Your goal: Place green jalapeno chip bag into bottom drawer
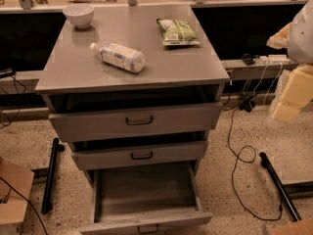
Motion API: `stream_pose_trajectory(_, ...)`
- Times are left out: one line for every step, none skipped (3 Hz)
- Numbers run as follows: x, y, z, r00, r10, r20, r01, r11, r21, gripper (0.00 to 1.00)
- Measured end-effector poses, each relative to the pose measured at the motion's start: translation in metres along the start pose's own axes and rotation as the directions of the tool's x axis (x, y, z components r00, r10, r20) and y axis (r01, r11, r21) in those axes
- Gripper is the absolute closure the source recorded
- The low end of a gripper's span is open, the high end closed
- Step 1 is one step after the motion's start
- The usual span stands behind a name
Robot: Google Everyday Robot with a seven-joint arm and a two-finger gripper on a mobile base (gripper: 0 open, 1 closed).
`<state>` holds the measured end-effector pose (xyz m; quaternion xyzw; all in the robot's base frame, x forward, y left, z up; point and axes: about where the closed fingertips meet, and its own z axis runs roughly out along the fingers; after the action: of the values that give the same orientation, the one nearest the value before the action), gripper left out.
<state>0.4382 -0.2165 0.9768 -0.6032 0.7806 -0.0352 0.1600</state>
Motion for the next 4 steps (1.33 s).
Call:
stream_pose_trajectory(-0.003,-0.002,-0.001,1.0,-0.002,0.006,0.002,0.9999,0.01,0.0)
stream_pose_trajectory(-0.022,-0.014,0.0,0.998,-0.014,0.059,0.012,0.9992,0.037,0.0)
stream_pose_trajectory(-0.054,-0.038,0.01,0.99,-0.035,0.139,0.03,0.9988,0.037,0.0)
stream_pose_trajectory(-0.081,-0.068,0.023,0.977,-0.052,0.208,0.048,0.9985,0.025,0.0)
